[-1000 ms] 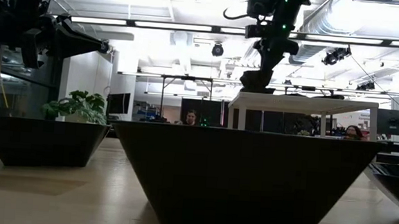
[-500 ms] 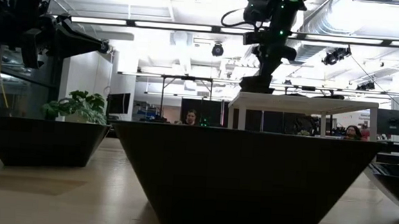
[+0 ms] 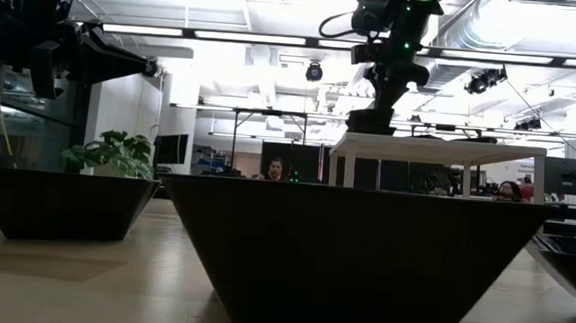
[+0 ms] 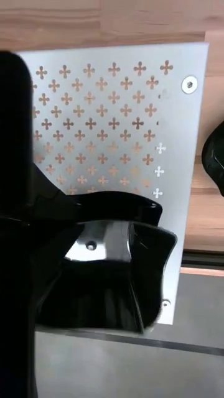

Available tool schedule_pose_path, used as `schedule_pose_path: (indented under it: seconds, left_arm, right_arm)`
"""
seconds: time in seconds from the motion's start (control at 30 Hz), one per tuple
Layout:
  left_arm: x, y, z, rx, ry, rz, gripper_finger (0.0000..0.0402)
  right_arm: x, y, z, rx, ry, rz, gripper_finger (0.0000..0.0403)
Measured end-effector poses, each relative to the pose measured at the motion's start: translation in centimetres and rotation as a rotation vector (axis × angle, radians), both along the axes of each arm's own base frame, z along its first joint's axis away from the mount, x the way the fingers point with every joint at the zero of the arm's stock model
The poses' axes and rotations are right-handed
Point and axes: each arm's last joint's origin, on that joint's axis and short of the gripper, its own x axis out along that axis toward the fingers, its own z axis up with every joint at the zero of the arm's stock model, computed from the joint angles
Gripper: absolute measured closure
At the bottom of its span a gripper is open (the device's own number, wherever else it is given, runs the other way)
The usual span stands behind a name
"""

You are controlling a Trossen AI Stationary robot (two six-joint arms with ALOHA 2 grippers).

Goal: Pick & Place Mini shaped plates
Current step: Stack the distorted square plate on top of the distorted square plate on the shelf, then stack the leaf-shaped plate on top of the leaf-shaped plate on the shelf

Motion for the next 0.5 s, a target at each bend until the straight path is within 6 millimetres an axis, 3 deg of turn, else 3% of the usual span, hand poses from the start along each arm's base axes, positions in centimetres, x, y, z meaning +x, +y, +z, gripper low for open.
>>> schedule_pose_path:
  seconds: [0.5]
  left_arm:
    - [0.0, 0.0, 0.0, 0.0, 0.0, 0.0, 0.0356]
  right_arm:
    - [-0.16, 0.15, 0.07, 0.018, -0.003, -0.017, 0.0334]
